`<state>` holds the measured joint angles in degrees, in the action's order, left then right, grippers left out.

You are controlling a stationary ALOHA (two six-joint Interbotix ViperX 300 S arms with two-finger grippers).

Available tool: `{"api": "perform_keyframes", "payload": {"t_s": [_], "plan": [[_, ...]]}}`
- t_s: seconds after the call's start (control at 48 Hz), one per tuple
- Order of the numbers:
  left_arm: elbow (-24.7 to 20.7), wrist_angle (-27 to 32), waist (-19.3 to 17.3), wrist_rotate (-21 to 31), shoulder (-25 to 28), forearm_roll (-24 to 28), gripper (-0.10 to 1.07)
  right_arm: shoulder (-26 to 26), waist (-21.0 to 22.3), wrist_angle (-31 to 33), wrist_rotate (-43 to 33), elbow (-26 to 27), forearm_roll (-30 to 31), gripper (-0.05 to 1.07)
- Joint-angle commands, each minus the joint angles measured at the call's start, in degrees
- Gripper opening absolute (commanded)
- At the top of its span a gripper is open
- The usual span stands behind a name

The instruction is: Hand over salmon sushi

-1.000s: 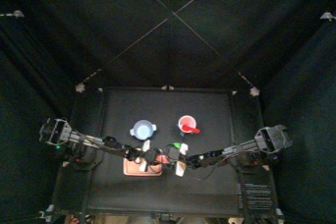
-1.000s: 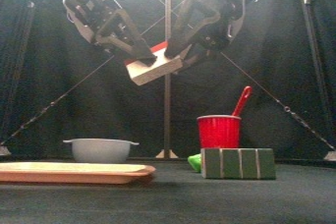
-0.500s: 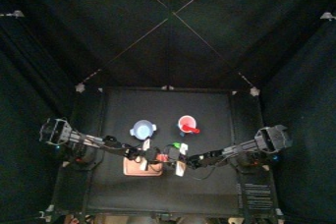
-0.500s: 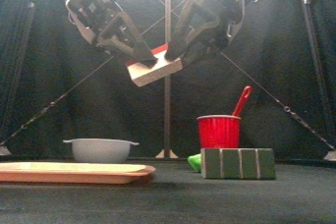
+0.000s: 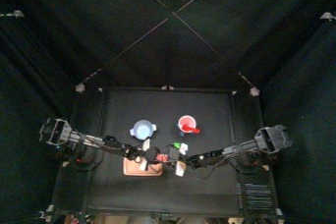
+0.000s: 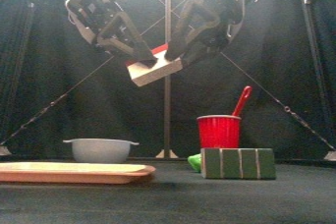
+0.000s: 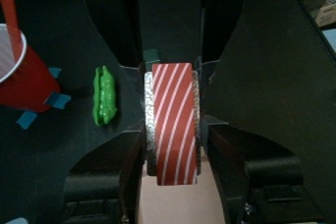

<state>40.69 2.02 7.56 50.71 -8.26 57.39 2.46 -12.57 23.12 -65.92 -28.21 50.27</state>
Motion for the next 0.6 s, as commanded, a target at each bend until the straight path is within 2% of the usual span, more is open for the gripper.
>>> {"api": "perform_keyframes", "payload": {"t_s": [0.0,0.208,0.583], "plan": [[-0.53,-0.44,-0.09,-0.09,-0.79,0.09,0.75,1.23,0.26,-0.18,-0.26,0.97,-0.18,0.53],[0.09,-0.44,0.0,0.09,-1.58,0.18,0.93,1.49,0.35,-0.18,-0.26,0.7,-0.18,0.53],[0.18,-0.44,-0.09,0.09,-1.67,0.0,0.93,1.49,0.26,-0.09,-0.26,0.44,-0.26,0.53]]}}
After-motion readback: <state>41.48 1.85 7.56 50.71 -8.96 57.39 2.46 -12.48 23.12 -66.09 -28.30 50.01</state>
